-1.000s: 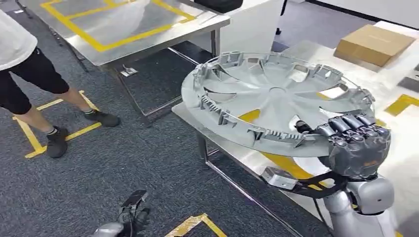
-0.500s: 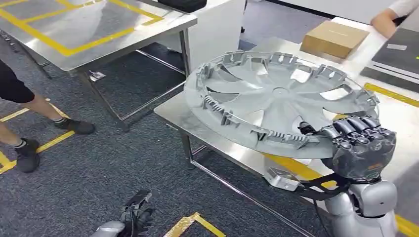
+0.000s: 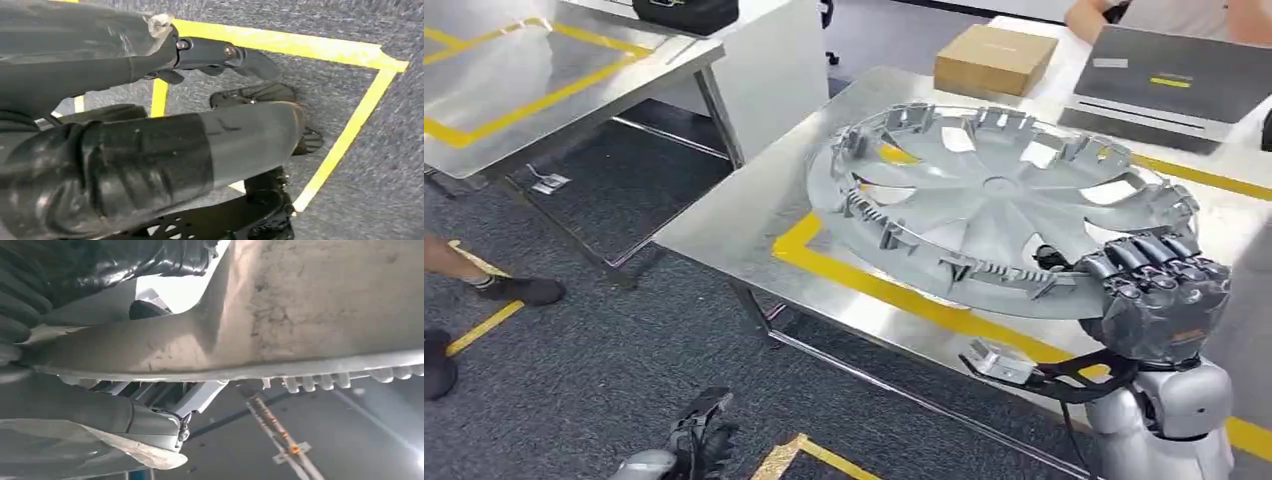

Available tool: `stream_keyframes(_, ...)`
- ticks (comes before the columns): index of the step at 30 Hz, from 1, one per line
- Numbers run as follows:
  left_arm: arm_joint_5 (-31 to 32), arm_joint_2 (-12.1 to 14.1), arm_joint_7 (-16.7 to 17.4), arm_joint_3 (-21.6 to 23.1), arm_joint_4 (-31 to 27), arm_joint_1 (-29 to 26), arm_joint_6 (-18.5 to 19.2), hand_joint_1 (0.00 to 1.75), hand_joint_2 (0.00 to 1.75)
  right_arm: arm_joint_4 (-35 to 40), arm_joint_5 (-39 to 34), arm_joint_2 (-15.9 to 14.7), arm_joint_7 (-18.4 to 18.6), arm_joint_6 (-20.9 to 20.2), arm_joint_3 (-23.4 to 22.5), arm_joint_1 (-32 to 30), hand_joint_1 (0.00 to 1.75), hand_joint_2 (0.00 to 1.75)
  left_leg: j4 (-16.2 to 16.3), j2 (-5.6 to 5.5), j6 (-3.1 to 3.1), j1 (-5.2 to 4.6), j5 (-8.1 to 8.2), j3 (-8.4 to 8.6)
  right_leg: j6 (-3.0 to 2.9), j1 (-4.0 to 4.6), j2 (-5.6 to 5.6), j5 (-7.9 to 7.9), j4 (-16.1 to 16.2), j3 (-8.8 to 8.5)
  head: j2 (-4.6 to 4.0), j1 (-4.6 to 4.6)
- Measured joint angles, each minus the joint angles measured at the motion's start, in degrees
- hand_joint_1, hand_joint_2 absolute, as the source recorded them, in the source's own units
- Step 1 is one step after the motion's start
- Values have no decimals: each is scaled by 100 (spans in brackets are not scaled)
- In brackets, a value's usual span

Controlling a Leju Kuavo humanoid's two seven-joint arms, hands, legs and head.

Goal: Take the parts from the cabinet and place them on the table.

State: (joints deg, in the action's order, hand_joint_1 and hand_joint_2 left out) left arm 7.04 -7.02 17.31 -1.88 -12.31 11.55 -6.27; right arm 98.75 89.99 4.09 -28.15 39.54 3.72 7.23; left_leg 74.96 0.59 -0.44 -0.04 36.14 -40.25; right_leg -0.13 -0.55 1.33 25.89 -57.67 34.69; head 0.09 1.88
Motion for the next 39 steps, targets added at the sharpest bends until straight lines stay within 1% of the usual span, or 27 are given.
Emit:
stream_keyframes(1, 4, 2, -2, 0, 2, -12, 0, 0, 0, 0, 0, 0, 0, 0, -4, -29, 175, 175, 77, -3, 11, 0, -42, -40, -1, 3, 78, -1, -4, -1, 0, -2)
stream_keyframes(2, 4, 0, -2, 0, 2, -12, 0, 0, 0, 0, 0, 0, 0, 0, -11, -48, 175, 175, -111, -9, 30, -1, -222, 37, 0, 5, 152, -1, -17, 1, 0, 0)
stream_keyframes(4, 4, 0, -2, 0, 4, -3, 0, 0, 0, 0, 0, 0, 0, 0, -17, -56, 175, 175, -1035, -119, 94, -1, -770, 451, 5, 5, 297, 1, -40, -1, 0, 2)
stream_keyframes(5, 4, 2, -2, 0, 4, 3, 0, 0, 0, 0, 0, 0, 0, 0, -17, -55, 175, 175, -1498, -306, 135, 1, -962, 642, 14, 1, 357, 2, -45, 4, 0, -2)
stream_keyframes(6, 4, 9, -2, 0, 4, 5, 0, 0, 0, 0, 0, 0, 0, 0, -20, -52, 175, 175, -1591, -460, 160, 23, -882, 707, 48, 19, 400, -9, -52, 40, 0, -11)
stream_keyframes(9, 4, 2, 0, 0, 4, 5, -2, 0, 0, 0, -2, 0, 2, 2, -42, -67, 175, 175, -1672, -358, 156, -7, -871, 706, 161, -48, 559, -59, -50, 124, 0, 15)
stream_keyframes(10, 4, -15, 0, 0, 4, 13, -2, 0, 0, 2, 0, -2, 0, 0, -48, -75, 175, 175, -1733, -299, 193, 24, -902, 721, 210, -24, 609, -65, -45, 145, 0, 9)
stream_keyframes(12, 9, -22, -4, 0, 4, 46, -2, 0, 0, 4, -2, -2, -2, 0, -59, -95, 175, 175, -1782, -185, 264, 42, -940, 733, 232, -2, 96, 163, -299, 301, 0, -46)
stream_keyframes(13, 9, -22, -4, 0, 4, 43, -4, 0, 0, 4, -2, -2, -2, 0, -59, -89, 175, 175, -1781, -127, 272, 42, -935, 727, 258, -10, -38, 399, -731, 489, 0, -81)
stream_keyframes(15, 9, -11, -4, 0, 7, 10, -4, 0, 0, 4, -2, -2, 0, 0, -59, -95, 175, 175, -1779, 27, 280, 41, -929, 725, 300, -25, -86, 744, -1605, 892, 0, -78)
stream_keyframes(16, 9, -11, -4, 0, 7, 1, -4, 0, 0, 2, -2, -2, 0, 0, -61, -101, 175, 175, -1778, 94, 280, 43, -927, 726, 320, -38, -92, 758, -1796, 981, 0, -77)
stream_keyframes(17, 9, -15, -4, 0, 7, 1, -4, 0, 0, 2, -2, -2, 0, 0, -68, -106, 175, 175, -1777, 162, 271, 44, -920, 730, 340, -56, -104, 638, -1699, 929, 0, -77)
stream_keyframes(19, 9, -43, -4, 0, 7, 15, -4, 0, 0, 2, -2, -2, 0, 0, -74, -108, 175, 175, -1759, 271, 229, 60, -890, 746, 359, -75, -214, 168, -803, 447, 0, -74)
stream_keyframes(20, 9, -42, -4, 0, 7, 20, -4, 0, 0, 2, -2, -4, 0, 0, -76, -106, 175, 175, -1736, 315, 190, 61, -863, 760, 371, -76, -409, -24, -263, 149, 0, -85)
stream_keyframes(21, 9, -39, -4, 0, 7, 21, -4, 0, 0, 0, 0, -4, 0, 0, -76, -91, 175, 175, -1717, 357, 146, 13, -837, 750, 376, 15, -577, 105, -113, 6, 0, -102)
stream_keyframes(22, 11, -42, -4, 0, 7, 23, -4, 0, 0, 2, -2, -2, 2, 2, -74, -94, 175, 175, -1665, 393, 126, -8, -827, 731, 271, -16, -493, 66, -80, 31, 0, -88)
stream_keyframes(25, 13, -50, -4, 0, 7, 40, -7, 0, 0, -2, 0, -11, 15, 0, -85, -103, 175, 175, -1691, 562, 63, 2, -821, 772, 159, 1, -324, 68, -109, 81, 0, -85)
stream_keyframes(26, 20, -59, -4, 0, 7, 60, -9, 0, 0, -2, 0, -11, 17, 0, -85, -107, 175, 175, -1652, 460, 10, 30, -743, 765, 110, -34, -271, 46, -91, 62, 0, -74)
stream_keyframes(27, 24, -61, -7, 2, 7, 71, -13, 0, 0, -2, -2, -11, 33, 0, -92, -94, 175, 175, -1475, 218, -6, 49, -601, 705, 81, -36, -227, 47, -91, 61, 0, -66)
stream_keyframes(28, 26, -61, -7, 2, 7, 73, -20, 0, 0, -4, 0, -11, 37, 0, -90, -87, 175, 175, -1100, 87, -12, 56, -389, 548, 52, -38, -184, 43, -91, 62, 0, -55)
stream_keyframes(30, 30, -59, -7, 2, 9, 49, -20, 0, 0, -11, 0, -11, 59, 0, -87, -86, 175, 175, -116, 7, -19, 52, 9, 87, 33, -23, -45, 40, -92, 65, 0, -37)
stream_keyframes(31, 31, -59, -7, 2, 9, 35, -20, 0, 0, -18, 0, -11, 70, 0, -87, -87, 175, 175, 150, 3, -6, 51, 54, -51, 30, -11, 25, 38, -92, 63, 0, -42)
stream_keyframes(33, 33, -59, -7, 2, 9, 38, -20, 0, 0, -42, 2, -11, 103, 0, -87, -87, 175, 175, -162, -17, 63, 38, -296, 47, 28, 10, 184, 35, -93, 52, 0, -37)
stream_keyframes(35, 33, -59, -5, 2, 9, 54, -20, 0, 0, -44, 2, -11, 109, 0, -83, -81, 175, 175, -1158, -209, 182, 12, -855, 479, 33, 29, 320, 32, -93, 29, 0, -37)
stream_keyframes(36, 37, -33, -4, 2, 9, 55, -20, 0, 0, -48, 0, -11, 127, 0, -74, -72, 175, 175, -1482, -523, 274, 10, -921, 614, 42, 0, 354, 28, -94, 41, 0, -50)
stream_keyframes(37, 39, -35, -6, 4, 9, 49, -24, 0, 0, -65, 0, -13, 153, 0, -59, -41, 175, 175, -1574, -558, 279, 27, -927, 641, 77, 16, 436, 12, -112, 75, 0, -61)
stream_keyframes(39, 39, -52, -4, 7, 9, 63, -35, 0, 0, -87, 2, -20, 236, 0, -22, -22, 175, 175, -1631, -465, 267, -18, -885, 658, 161, -54, 547, -36, -89, 149, 0, 9)
